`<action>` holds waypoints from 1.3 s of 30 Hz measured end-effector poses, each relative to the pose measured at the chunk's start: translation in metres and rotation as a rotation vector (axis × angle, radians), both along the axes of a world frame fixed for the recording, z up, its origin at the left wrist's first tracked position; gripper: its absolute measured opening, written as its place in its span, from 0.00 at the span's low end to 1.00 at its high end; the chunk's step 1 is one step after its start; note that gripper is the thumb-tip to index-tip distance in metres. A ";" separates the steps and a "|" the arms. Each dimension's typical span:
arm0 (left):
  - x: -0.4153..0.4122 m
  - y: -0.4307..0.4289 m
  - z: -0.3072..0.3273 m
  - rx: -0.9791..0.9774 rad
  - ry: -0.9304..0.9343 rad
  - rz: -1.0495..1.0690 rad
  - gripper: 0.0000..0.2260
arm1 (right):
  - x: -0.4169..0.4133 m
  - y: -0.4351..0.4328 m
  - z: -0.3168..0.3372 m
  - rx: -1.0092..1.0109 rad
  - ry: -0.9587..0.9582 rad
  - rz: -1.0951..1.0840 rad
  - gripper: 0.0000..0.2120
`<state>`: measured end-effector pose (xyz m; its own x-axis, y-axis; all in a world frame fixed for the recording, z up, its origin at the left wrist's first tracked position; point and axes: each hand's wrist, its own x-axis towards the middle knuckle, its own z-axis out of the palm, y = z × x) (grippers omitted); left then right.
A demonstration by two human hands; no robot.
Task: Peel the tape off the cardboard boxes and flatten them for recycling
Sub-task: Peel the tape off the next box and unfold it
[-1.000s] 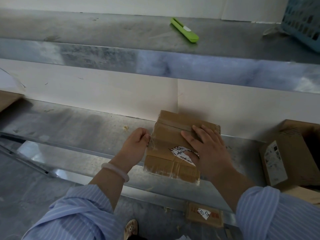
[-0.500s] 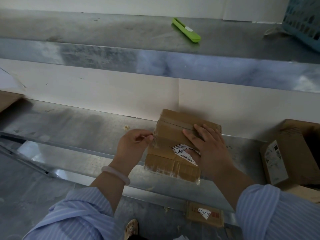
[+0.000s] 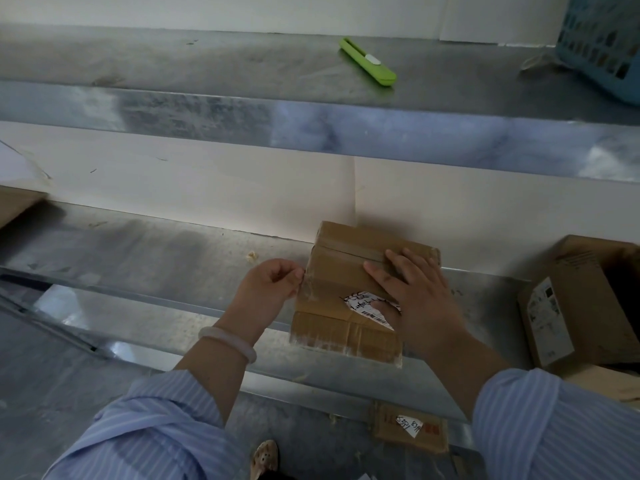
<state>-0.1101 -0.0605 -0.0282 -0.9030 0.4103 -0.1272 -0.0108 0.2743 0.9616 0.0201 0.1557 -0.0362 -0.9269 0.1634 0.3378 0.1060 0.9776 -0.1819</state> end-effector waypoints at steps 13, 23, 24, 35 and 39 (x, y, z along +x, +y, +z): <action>-0.005 0.004 0.017 -0.117 -0.159 -0.237 0.09 | 0.000 0.008 0.001 -0.045 -0.093 0.001 0.28; 0.019 0.006 0.000 0.151 -0.119 0.073 0.06 | -0.003 0.009 -0.001 -0.073 -0.099 -0.007 0.28; 0.020 0.008 0.000 0.101 -0.054 0.092 0.07 | -0.003 0.009 -0.002 -0.070 -0.102 -0.009 0.28; 0.014 0.010 0.018 -0.283 0.290 -0.023 0.09 | -0.004 0.010 -0.001 -0.034 -0.148 -0.026 0.27; 0.015 0.009 0.020 -0.374 0.318 -0.027 0.09 | -0.005 0.007 0.000 -0.016 -0.165 -0.034 0.27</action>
<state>-0.0948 -0.0519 -0.0078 -0.9107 0.4130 0.0099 0.2792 0.5978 0.7514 0.0150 0.1631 -0.0366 -0.9634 0.1997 0.1786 0.1688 0.9701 -0.1744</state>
